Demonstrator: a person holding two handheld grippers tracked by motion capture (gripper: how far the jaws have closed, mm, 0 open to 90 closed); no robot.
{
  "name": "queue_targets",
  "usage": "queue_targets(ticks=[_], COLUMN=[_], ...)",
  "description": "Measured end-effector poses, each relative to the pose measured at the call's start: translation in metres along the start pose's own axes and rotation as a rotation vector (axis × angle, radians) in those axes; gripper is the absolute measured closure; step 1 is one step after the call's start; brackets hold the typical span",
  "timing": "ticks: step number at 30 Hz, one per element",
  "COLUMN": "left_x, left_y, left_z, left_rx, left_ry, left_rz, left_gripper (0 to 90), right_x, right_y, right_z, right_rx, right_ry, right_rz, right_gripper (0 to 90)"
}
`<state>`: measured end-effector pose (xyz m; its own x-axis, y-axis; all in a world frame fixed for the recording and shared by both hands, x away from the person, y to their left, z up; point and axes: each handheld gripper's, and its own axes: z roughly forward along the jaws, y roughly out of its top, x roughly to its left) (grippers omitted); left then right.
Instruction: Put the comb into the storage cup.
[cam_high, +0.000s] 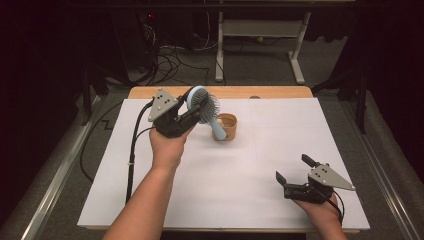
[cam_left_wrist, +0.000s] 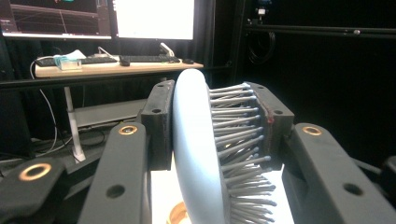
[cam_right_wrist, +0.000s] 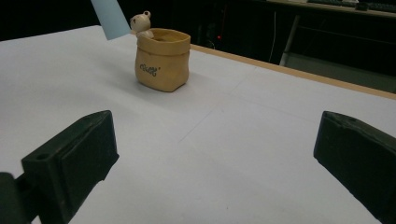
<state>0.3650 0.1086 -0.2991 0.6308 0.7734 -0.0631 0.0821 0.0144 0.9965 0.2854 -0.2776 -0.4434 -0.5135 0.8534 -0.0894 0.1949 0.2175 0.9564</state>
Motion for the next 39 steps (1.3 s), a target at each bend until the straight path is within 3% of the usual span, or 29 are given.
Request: queue_targets(ticks=[16,39], left_x=[0.000,0.009], left_y=[0.016,0.013], left_z=[0.023,0.053], left_rx=[-0.020,-0.008], left_ry=[0.006,0.038], left_rz=[0.015,0.011], left_gripper=[57.5,57.5], right_x=[0.001,0.001], right_y=[0.000,0.000], right_z=[-0.001,-0.002], right_rx=[-0.003,-0.011], right_ry=[-0.003,-0.007], right_rz=[-0.006,-0.008], right_gripper=[0.0,0.0])
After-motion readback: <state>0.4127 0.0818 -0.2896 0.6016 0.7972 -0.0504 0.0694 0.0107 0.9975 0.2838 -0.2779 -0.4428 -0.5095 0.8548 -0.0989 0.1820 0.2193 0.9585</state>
